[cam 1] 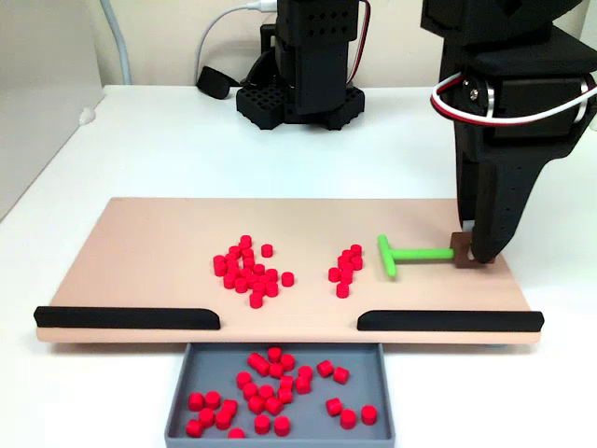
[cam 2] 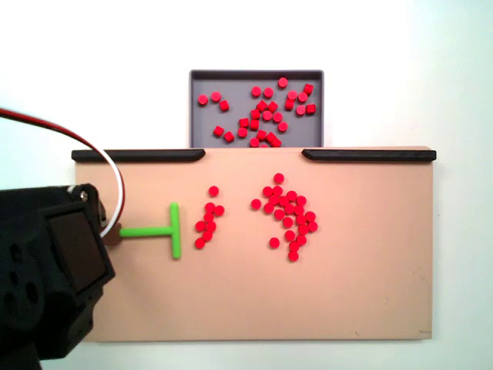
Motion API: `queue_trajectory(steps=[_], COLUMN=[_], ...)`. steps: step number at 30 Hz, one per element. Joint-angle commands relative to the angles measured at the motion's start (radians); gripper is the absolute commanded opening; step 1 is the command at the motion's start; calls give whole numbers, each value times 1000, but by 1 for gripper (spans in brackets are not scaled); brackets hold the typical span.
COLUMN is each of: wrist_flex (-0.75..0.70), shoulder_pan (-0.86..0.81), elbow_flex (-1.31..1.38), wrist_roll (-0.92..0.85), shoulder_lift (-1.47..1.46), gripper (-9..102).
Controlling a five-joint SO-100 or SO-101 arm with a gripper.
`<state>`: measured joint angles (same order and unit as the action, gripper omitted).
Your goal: Push granules from left to the grey container
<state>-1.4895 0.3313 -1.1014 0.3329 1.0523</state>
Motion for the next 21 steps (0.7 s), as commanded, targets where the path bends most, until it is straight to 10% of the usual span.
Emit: queue_trajectory(steps=[1,21], wrist_flex=[3,3], shoulder_pan=[-11,-35], elbow_flex=[54,66], wrist_roll=[-9,-44], shoulder_lift=[-5,-38], gripper=[0,0])
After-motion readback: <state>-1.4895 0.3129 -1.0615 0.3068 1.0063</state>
